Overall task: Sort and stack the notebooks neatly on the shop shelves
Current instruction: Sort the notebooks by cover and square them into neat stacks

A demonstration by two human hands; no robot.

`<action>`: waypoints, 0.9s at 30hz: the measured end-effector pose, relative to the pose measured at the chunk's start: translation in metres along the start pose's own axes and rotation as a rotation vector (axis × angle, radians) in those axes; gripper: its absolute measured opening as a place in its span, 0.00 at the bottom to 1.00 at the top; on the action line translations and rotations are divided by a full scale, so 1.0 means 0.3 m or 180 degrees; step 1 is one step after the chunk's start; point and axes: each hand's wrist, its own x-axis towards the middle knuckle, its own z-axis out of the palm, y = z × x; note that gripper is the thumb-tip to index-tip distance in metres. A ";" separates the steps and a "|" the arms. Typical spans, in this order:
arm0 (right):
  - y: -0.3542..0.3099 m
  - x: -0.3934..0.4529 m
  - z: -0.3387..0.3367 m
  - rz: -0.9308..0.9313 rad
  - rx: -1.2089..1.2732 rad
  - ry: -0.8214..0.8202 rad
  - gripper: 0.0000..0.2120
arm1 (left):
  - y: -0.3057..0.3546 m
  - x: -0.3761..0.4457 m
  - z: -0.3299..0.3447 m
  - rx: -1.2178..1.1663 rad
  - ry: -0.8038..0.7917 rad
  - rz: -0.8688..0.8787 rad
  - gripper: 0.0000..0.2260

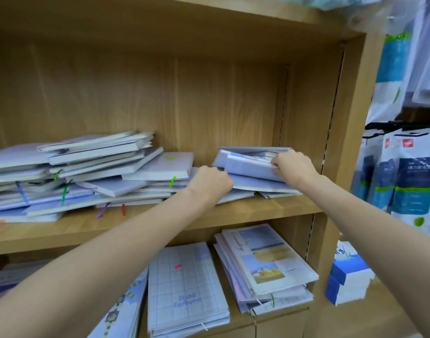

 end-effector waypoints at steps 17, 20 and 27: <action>-0.119 -0.183 0.027 -0.1333 0.1621 0.0172 0.22 | -0.048 -0.132 0.153 0.0166 0.1987 -0.0036 0.09; -0.216 -0.175 0.066 -0.1137 0.0655 0.0037 0.15 | -0.080 -0.175 0.178 0.0068 0.1769 -0.0458 0.08; -0.028 -0.026 -0.147 -0.0585 0.0639 0.0766 0.06 | -0.096 -0.183 0.235 -0.0448 0.0814 -0.0824 0.30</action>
